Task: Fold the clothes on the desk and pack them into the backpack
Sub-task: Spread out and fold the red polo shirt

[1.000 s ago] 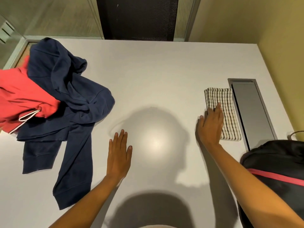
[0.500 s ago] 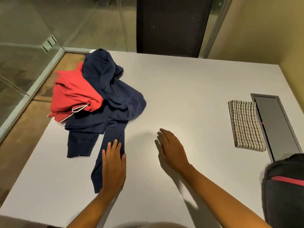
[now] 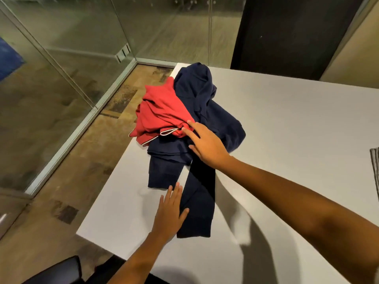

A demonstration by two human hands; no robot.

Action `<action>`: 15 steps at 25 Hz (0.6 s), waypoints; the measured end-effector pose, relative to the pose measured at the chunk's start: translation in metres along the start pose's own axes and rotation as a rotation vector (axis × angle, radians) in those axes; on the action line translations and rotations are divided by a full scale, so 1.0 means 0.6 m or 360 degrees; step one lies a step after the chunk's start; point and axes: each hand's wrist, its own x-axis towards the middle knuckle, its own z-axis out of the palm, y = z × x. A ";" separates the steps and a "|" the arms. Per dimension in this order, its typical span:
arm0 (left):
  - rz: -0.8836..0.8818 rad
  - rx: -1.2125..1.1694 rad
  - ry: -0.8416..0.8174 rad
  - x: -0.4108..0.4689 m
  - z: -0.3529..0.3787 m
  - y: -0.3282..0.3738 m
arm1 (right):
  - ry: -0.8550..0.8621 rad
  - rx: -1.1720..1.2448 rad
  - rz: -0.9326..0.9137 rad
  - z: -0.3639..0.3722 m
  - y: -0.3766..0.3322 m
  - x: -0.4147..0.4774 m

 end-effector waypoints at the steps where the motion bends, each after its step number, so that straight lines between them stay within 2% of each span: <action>1: -0.0002 0.0019 0.0002 -0.002 0.002 0.000 | -0.0023 0.0007 0.0022 0.007 -0.002 0.036; 5: -0.0049 0.0120 -0.0011 -0.005 0.007 0.000 | -0.0249 -0.0126 0.0129 0.030 -0.010 0.142; 9: -0.0089 0.0185 -0.0014 -0.005 0.010 -0.004 | -0.0531 -0.0333 0.0218 0.045 -0.031 0.180; 15: -0.0094 0.0219 -0.0015 -0.003 0.016 -0.009 | -0.0467 -0.0296 0.0292 0.054 -0.044 0.188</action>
